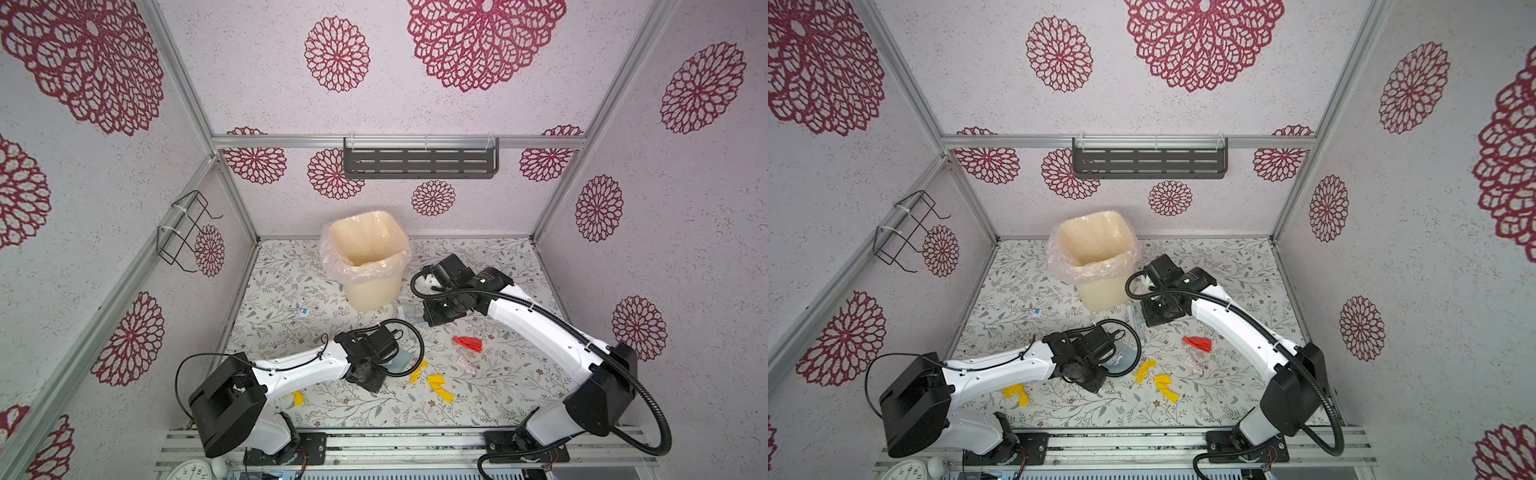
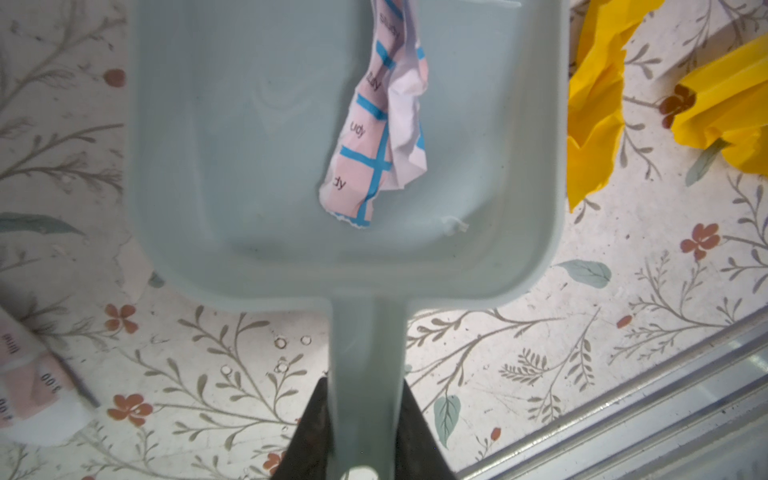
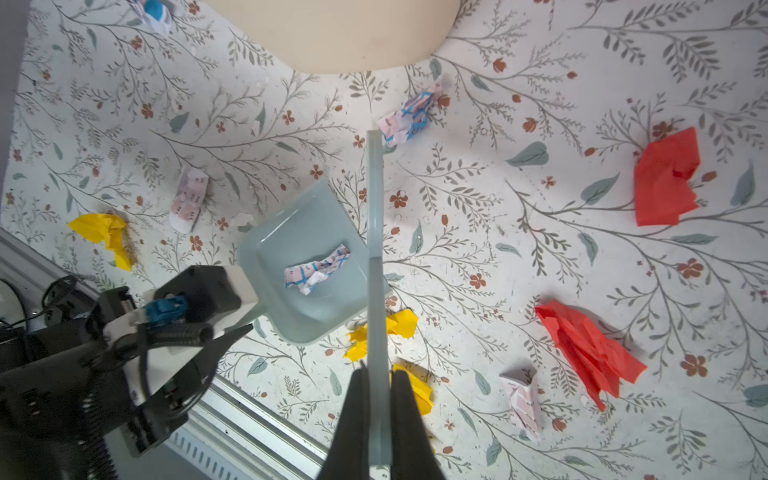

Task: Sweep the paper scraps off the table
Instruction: 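Brush the printed paper scraps into the dustpan with the right gripper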

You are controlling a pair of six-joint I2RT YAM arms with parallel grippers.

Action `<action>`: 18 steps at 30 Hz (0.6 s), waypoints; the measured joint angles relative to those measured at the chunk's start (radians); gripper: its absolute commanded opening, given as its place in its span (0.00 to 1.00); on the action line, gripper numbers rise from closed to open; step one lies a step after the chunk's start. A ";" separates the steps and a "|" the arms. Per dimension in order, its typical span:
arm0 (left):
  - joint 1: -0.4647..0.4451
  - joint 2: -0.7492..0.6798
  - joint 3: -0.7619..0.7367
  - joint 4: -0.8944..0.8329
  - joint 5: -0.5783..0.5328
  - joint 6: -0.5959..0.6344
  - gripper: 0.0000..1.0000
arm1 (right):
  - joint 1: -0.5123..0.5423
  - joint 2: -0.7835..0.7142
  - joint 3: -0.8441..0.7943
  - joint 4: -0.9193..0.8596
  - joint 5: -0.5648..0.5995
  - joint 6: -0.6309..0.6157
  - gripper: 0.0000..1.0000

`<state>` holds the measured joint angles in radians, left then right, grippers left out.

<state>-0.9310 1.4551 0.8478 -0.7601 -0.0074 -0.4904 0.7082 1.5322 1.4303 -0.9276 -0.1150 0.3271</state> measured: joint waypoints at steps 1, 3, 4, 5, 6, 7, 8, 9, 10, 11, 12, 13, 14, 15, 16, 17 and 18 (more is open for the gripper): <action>0.000 0.000 0.000 0.000 0.000 0.000 0.00 | 0.003 0.003 -0.013 -0.001 0.004 -0.002 0.00; 0.000 0.000 0.000 0.000 -0.001 0.000 0.00 | 0.012 0.013 -0.027 0.001 0.005 -0.002 0.00; 0.000 0.000 0.000 0.000 -0.001 0.000 0.00 | 0.017 0.017 -0.033 0.006 0.005 -0.002 0.00; 0.000 0.000 0.000 0.000 -0.001 0.000 0.00 | 0.023 0.020 -0.037 0.012 0.002 -0.001 0.00; 0.000 0.000 0.000 0.000 -0.001 0.000 0.00 | 0.029 0.022 -0.041 0.021 -0.005 -0.001 0.00; 0.000 0.000 0.000 0.000 -0.001 0.000 0.00 | 0.035 0.022 -0.045 0.029 -0.014 0.004 0.00; 0.000 0.000 0.000 0.001 -0.001 0.000 0.00 | 0.039 0.022 -0.047 0.036 -0.021 0.006 0.00; 0.000 0.000 0.000 0.001 -0.001 0.000 0.00 | 0.043 0.022 -0.047 0.042 -0.028 0.008 0.00; 0.000 0.000 0.000 0.001 -0.001 0.000 0.00 | 0.048 0.022 -0.047 0.048 -0.037 0.010 0.00; 0.000 0.000 0.000 0.001 -0.001 0.000 0.00 | 0.050 0.022 -0.047 0.054 -0.045 0.012 0.00; 0.000 0.000 0.000 0.001 -0.001 0.000 0.00 | 0.053 0.022 -0.047 0.060 -0.052 0.015 0.00; 0.000 0.000 0.000 0.001 -0.001 0.000 0.00 | 0.055 0.022 -0.047 0.066 -0.059 0.016 0.00; 0.000 0.000 0.000 0.001 -0.001 0.000 0.00 | 0.057 0.022 -0.047 0.070 -0.067 0.018 0.00; 0.000 0.000 0.000 0.001 -0.001 0.000 0.00 | 0.058 0.022 -0.047 0.072 -0.074 0.021 0.00; 0.000 0.000 0.000 0.001 -0.001 0.000 0.00 | 0.059 0.022 -0.047 0.076 -0.078 0.025 0.00; 0.000 0.000 0.000 0.002 -0.001 0.000 0.00 | 0.059 0.022 -0.047 0.077 -0.084 0.026 0.00; 0.000 0.000 0.000 0.002 -0.001 0.000 0.00 | 0.059 0.022 -0.047 0.079 -0.091 0.032 0.00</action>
<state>-0.9310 1.4551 0.8478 -0.7578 -0.0086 -0.4908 0.7670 1.5539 1.3834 -0.8482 -0.2058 0.3588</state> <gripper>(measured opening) 0.227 0.075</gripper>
